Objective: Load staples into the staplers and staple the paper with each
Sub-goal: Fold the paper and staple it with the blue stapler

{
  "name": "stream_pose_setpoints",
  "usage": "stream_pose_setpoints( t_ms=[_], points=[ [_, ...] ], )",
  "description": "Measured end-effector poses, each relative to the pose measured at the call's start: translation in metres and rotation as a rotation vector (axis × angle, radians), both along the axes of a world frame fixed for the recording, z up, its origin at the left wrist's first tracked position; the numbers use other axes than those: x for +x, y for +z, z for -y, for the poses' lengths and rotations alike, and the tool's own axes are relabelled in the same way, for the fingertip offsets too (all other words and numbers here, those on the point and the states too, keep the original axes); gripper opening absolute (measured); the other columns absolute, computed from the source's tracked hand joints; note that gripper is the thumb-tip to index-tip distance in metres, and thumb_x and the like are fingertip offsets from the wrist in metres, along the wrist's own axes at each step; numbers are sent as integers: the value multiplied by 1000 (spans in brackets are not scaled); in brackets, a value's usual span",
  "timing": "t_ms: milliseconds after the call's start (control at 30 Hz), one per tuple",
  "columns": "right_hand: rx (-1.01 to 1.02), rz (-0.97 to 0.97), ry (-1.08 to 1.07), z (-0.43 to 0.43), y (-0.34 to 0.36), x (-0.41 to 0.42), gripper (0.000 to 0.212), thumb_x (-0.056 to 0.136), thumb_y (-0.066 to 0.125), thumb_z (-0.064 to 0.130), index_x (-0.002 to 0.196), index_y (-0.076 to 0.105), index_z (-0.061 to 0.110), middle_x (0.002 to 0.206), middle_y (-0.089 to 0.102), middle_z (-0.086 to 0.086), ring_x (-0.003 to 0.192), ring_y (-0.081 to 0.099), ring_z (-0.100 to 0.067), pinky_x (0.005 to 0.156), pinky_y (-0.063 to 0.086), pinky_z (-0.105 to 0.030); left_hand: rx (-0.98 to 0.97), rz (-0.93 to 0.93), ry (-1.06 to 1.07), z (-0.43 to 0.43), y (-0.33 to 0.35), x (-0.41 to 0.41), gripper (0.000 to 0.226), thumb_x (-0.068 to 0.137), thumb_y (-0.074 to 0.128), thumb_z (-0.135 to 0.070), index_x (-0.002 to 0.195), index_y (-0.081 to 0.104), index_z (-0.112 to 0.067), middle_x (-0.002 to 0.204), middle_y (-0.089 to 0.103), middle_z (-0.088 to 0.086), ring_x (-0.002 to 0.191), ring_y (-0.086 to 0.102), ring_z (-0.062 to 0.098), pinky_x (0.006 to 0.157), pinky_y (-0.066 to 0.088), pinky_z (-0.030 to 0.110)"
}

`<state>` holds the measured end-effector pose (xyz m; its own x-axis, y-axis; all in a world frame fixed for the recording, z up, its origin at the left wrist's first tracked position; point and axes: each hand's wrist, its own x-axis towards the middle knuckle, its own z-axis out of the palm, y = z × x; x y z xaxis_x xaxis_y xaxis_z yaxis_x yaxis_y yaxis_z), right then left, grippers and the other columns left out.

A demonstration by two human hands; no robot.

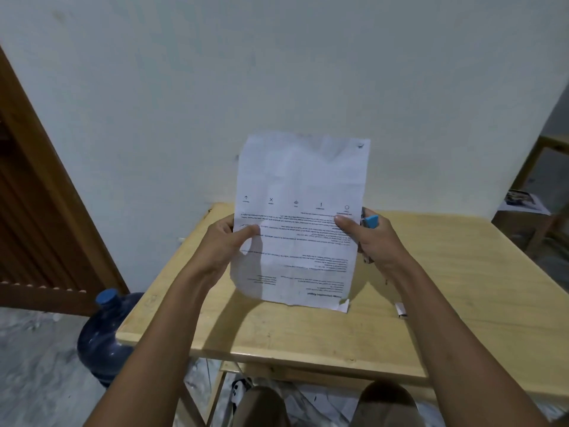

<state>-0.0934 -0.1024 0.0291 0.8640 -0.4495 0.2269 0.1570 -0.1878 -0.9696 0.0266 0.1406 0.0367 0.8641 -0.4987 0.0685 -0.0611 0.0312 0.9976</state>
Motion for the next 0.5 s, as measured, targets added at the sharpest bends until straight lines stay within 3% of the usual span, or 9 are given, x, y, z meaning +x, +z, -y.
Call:
stream_pose_setpoints(
  t_ms=[100,200,267,333,400,500],
  points=[
    [-14,22,54,1,7,-3,22,88,72,22,110,69,19,90,77,8,77,73,-5,56,50,-14,-4,-21,-61,-3,1,-1,25,87,70,-9,111,73,-13,109,76,5,102,72,23,89,55,38],
    [-53,11,105,4,7,-7,28,83,76,26,110,69,26,104,77,8,97,72,-11,80,57,-22,-41,-65,-83,-8,0,1,25,84,72,-10,108,73,-7,106,76,10,95,73,28,81,59,34],
    [-104,6,80,5,6,-8,25,83,76,24,106,70,29,104,76,11,98,71,-9,85,55,-23,-60,-89,-75,-10,-1,4,22,83,72,-11,104,75,-6,102,76,12,89,74,28,76,60,33],
    [-127,49,28,5,6,-10,15,85,75,21,97,70,28,93,75,12,86,68,-4,75,52,-17,-106,-126,-45,-10,-4,7,20,85,69,-7,105,74,-5,102,77,11,85,73,26,74,61,32],
    [-162,88,-7,3,7,-11,7,88,72,19,87,66,22,81,69,7,69,61,0,61,44,-11,-143,-162,-31,-10,-6,8,24,88,65,-3,111,69,1,108,75,11,94,72,29,80,60,34],
    [-211,109,-38,-1,4,-9,16,91,69,12,77,61,16,72,61,6,56,53,6,52,37,-9,-122,-167,-96,-10,-6,6,26,89,65,-8,115,70,-9,112,74,9,100,71,30,88,57,40]
  ],
)
